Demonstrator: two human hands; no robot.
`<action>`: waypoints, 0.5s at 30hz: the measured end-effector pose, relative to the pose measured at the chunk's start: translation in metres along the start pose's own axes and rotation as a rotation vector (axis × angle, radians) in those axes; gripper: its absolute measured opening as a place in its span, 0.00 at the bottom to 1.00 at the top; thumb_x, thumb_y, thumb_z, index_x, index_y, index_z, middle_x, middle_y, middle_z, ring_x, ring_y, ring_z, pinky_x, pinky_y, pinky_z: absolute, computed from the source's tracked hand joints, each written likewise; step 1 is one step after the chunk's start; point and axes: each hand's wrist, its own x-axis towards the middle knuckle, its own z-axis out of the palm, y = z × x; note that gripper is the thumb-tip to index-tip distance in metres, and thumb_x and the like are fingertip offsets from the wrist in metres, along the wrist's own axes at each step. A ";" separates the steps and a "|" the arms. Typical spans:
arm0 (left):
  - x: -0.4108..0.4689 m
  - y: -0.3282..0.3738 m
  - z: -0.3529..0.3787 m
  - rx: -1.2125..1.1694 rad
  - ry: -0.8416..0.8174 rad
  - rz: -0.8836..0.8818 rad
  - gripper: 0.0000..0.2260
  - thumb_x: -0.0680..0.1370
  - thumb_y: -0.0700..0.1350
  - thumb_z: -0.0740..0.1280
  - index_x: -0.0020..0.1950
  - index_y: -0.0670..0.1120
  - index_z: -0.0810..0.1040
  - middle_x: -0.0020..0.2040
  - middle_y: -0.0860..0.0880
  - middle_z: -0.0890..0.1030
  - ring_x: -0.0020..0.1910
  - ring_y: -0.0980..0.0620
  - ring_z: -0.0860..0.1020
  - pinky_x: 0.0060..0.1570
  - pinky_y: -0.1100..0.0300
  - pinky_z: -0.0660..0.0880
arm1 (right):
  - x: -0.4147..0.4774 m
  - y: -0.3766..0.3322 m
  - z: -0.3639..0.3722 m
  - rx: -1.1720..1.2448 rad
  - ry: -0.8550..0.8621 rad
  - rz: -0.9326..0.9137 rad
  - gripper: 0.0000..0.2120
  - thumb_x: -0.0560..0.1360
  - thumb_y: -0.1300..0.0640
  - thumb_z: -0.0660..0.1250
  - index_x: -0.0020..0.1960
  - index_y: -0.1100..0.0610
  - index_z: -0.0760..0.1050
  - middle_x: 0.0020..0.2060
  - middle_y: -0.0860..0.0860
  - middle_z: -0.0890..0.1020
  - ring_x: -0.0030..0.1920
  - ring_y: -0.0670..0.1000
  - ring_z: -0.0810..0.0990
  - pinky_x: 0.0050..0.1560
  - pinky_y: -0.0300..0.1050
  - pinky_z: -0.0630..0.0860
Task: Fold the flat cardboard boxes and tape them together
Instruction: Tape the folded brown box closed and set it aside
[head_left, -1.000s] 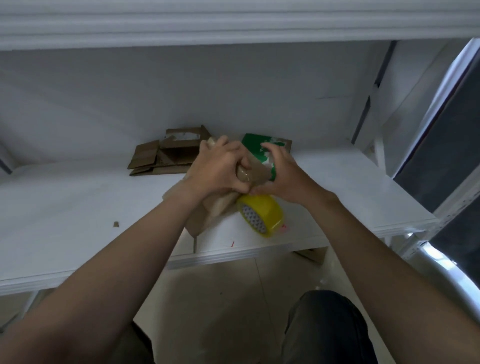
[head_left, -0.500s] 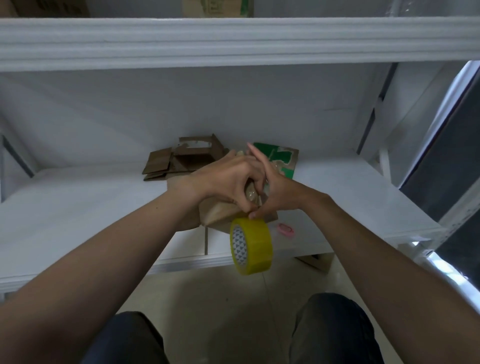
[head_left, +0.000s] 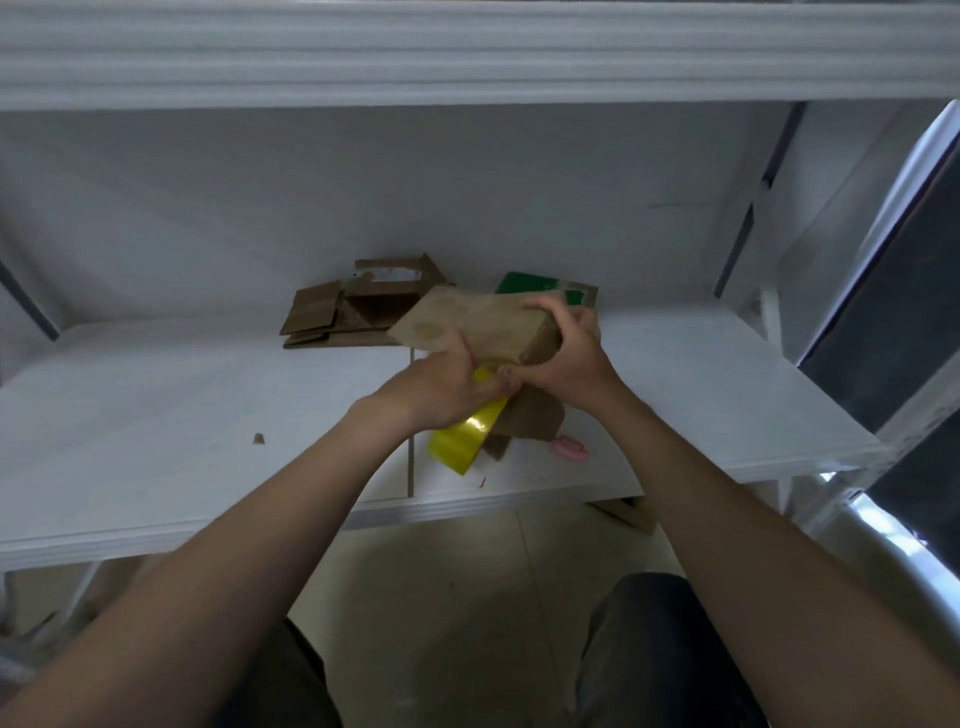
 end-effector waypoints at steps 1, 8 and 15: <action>-0.004 0.000 0.008 -0.016 -0.033 -0.011 0.31 0.77 0.66 0.66 0.68 0.47 0.62 0.58 0.50 0.75 0.56 0.49 0.77 0.49 0.55 0.72 | -0.002 0.003 0.004 0.002 0.019 0.019 0.37 0.61 0.47 0.83 0.65 0.35 0.70 0.66 0.52 0.62 0.69 0.55 0.65 0.68 0.49 0.70; -0.015 -0.007 0.030 -0.084 0.044 0.052 0.16 0.80 0.57 0.65 0.60 0.59 0.60 0.44 0.49 0.84 0.26 0.50 0.83 0.45 0.49 0.81 | -0.022 0.027 0.025 0.149 0.062 0.070 0.35 0.65 0.53 0.83 0.69 0.42 0.73 0.61 0.42 0.62 0.65 0.49 0.67 0.54 0.26 0.71; -0.018 -0.020 0.037 0.210 0.103 -0.067 0.21 0.79 0.51 0.63 0.69 0.65 0.61 0.47 0.54 0.78 0.22 0.56 0.80 0.48 0.54 0.79 | -0.017 0.049 0.042 0.154 -0.075 0.027 0.37 0.60 0.47 0.84 0.65 0.35 0.73 0.69 0.45 0.58 0.71 0.56 0.66 0.72 0.56 0.71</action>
